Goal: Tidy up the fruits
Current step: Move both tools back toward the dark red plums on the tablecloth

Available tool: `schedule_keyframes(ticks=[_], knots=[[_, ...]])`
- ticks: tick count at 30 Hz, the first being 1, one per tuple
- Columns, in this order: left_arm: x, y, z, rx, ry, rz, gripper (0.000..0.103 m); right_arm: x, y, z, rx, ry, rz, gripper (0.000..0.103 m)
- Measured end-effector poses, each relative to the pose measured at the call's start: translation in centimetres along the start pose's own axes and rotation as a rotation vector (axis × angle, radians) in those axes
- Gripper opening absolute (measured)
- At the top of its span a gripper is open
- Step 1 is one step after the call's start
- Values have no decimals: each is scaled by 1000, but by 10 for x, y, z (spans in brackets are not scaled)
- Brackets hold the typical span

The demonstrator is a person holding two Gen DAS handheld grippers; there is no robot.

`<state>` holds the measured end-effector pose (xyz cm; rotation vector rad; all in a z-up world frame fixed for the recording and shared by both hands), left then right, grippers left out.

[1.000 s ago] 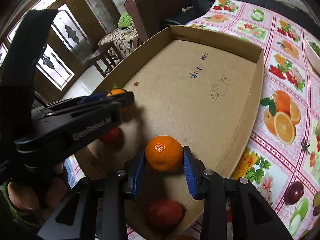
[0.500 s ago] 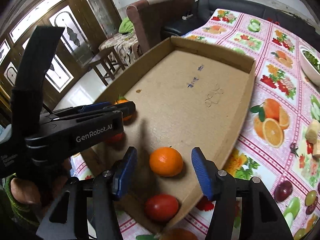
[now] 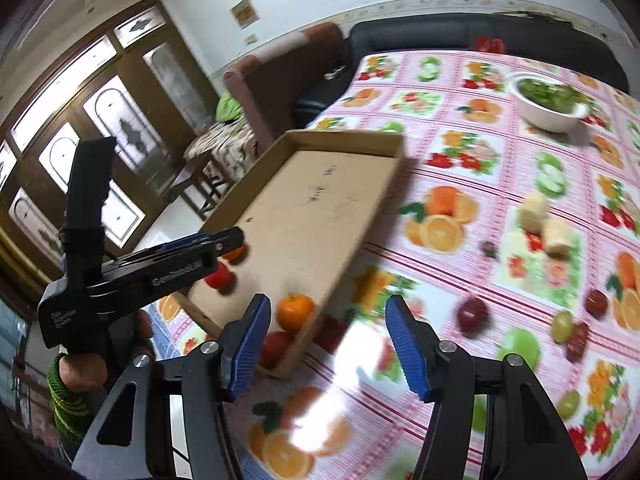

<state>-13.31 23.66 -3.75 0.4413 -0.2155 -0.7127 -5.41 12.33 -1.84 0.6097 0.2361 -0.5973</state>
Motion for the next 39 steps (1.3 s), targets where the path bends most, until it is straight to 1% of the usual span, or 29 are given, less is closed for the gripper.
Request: schedule_keyframes(ticks=[6,9,20,33,39], knots=[[26,-5,5,0,-16,-51,51,37,-17,11,7,-27,-88,63],[36,-7,4,-9,-25,-61,51,54,-27,15,2,-36,-128,63],[71,-19,7,-32,-69,-114,51,107,-58,33,14,-83,-232,64],[135,-44,-1,-100,-152,-235,51,157,-77,51,44,-128,-344,64],[153,-49,-11,-130,-170,-277,51,180,-84,59,64,-156,-395,64]])
Point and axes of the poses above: each gripper's, at about its wrist camera, not at the fingertips, and z roughly against the way its jaws point, x to its right, y to its top, the point moved 6 cm from there along -z, roughly the way its jaws point, and after that the axes turned 9 degrees about -x, right-handed, at the moved point
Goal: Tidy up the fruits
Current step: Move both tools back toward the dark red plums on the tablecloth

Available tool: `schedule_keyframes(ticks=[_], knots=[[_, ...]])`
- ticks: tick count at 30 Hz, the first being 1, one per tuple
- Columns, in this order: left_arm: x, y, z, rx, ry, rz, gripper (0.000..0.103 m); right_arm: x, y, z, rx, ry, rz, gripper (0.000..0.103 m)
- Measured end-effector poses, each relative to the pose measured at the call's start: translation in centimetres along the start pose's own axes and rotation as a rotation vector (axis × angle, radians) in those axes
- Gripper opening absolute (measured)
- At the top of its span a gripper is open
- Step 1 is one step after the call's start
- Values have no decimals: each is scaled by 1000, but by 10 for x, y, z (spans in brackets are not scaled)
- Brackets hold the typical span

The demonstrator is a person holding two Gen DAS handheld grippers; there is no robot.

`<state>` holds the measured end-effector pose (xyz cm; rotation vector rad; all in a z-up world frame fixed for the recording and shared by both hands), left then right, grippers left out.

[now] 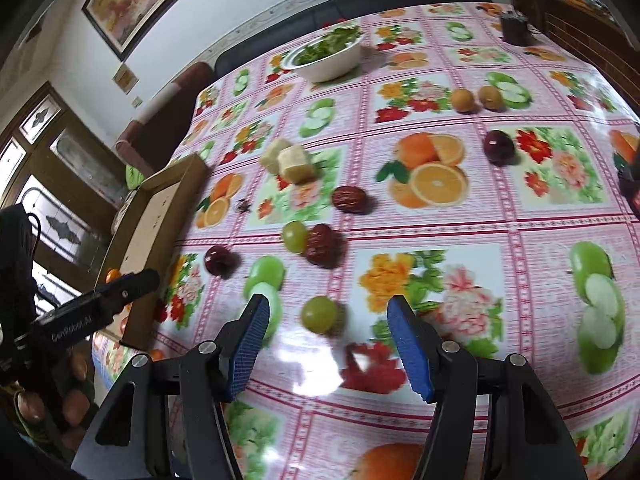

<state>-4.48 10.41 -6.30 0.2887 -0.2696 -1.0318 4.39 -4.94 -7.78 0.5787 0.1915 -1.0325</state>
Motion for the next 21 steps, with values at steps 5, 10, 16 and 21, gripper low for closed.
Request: schedule_keyframes(ticks=[5,10,16,21], knots=[[10,4,-12,-22,-8,-20,51,20,6,3,22,-25,-42,64],[16,9,-26,-48,-9,-28,51,46,19,8,53,-74,-80,64],[29,13,-43,-78,-5,-58,51,90,51,14,110,-159,-148,64],[29,18,-55,-82,12,-60,51,113,80,2,108,-213,-167,64]])
Point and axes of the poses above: each gripper's, at about its wrist camera, not at the fingertips, and z roughly against the way its jaws point, x to its right, y to its top, the point moved 6 cm from there along -z, roughly the way its jaws point, and after that the axes turned 9 degrees about -x, right-handed, at the moved point
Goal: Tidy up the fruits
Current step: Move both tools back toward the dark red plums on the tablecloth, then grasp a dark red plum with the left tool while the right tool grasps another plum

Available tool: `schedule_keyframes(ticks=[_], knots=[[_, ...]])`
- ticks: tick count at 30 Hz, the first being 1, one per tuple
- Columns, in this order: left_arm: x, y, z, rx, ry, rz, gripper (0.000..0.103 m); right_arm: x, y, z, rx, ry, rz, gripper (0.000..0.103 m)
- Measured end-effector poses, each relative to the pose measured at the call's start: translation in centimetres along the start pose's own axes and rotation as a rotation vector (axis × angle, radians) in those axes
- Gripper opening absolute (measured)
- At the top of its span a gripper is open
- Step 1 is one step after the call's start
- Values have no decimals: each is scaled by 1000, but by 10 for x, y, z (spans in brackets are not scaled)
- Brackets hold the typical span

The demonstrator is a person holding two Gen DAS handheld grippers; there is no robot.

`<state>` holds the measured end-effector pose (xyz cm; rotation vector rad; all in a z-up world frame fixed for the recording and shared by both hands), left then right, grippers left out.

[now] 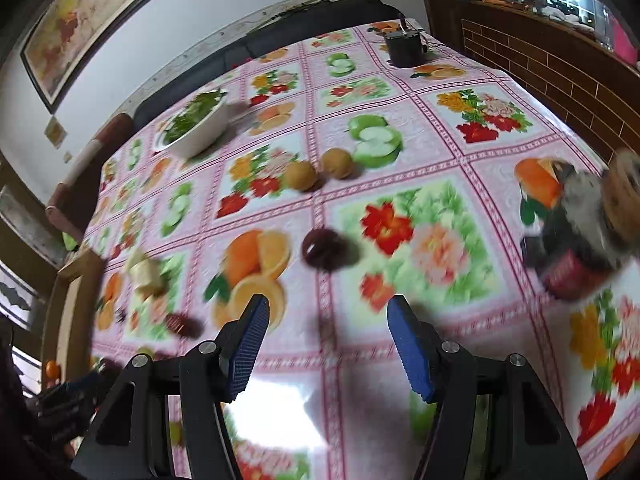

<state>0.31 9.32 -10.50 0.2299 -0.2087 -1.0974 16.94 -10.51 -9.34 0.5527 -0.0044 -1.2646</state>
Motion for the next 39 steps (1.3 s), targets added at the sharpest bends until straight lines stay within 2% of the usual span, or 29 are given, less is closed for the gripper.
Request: schedule_keyframes(ticks=[4,6,7,8,9,10,14,20,28,39], knots=[[0,5,-2,19,11,-11,51,-7,13,-14,2,-34,43,62],[2,5,-3,30,15,-23,48,-13,19,-22,2,-78,85,56],[3,5,-3,37,18,-31,41,-16,19,-24,11,-108,105,49],[5,4,-2,46,20,-42,38,-18,20,-25,13,-132,125,34],[6,4,-2,50,21,-48,32,-21,20,-27,13,-144,144,31],[7,3,-1,54,17,-54,26,-22,19,-27,16,-161,153,31],[8,-1,3,60,-11,-59,26,-29,11,-22,9,-101,151,31],[4,-6,24,108,8,-60,26,-56,-9,6,25,2,169,31],[-25,-14,52,164,69,-10,26,-108,-33,38,35,118,241,30],[-61,-26,72,204,114,61,27,-165,-63,43,-8,188,335,30]])
Point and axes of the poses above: each gripper's, at about its wrist camera, not at the fingertips, and z roughly against the way its jaws point, x to its right, y to its top, the point moved 6 cm from there along -z, roughly the way its jaws point, and after that the axes turned 9 degrees about -x, right-handed, at the moved point
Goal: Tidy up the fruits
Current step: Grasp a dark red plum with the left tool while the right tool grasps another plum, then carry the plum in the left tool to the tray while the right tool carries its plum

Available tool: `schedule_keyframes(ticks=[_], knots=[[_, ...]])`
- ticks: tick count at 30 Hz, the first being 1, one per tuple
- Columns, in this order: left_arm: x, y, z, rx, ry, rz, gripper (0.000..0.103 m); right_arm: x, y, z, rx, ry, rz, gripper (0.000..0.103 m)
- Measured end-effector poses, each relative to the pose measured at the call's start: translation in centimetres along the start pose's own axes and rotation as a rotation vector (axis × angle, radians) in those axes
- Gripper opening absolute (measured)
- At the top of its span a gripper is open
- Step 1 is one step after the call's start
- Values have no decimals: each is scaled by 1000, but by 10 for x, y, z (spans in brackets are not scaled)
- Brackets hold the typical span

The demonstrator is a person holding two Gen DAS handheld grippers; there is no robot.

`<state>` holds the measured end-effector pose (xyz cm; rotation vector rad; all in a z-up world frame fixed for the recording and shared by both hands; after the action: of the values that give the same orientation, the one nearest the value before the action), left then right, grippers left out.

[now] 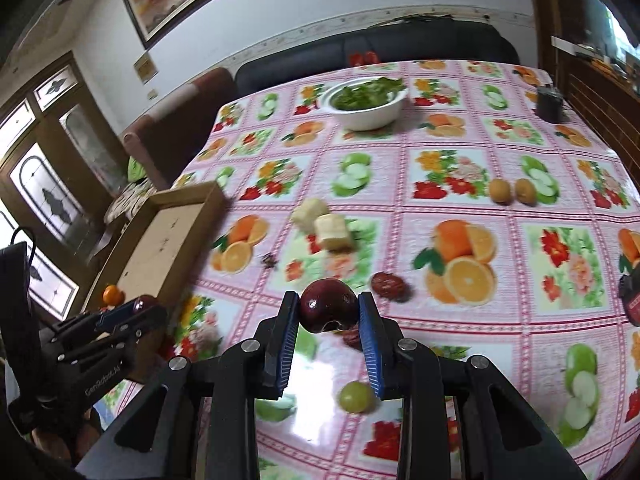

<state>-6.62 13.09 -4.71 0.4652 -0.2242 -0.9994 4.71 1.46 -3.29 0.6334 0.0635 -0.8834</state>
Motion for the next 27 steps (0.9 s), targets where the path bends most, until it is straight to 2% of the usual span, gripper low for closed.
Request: schedule_keyframes(ticks=[27], knots=[[-51,-6,5,10,22,101,27,-75,-4,-16,-44,63,138,30]])
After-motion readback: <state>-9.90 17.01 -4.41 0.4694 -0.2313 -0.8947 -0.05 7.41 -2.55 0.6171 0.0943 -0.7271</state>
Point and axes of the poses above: each gripper's, at about its wrist camera, not at the fingertips, and z roughly against the way its jaws point, x to its right, y to its top, the point moved 6 cm from there along -z, roughly the way its jaws point, and after that the axes turned 9 degrees about -x, right-handed, at the moved point
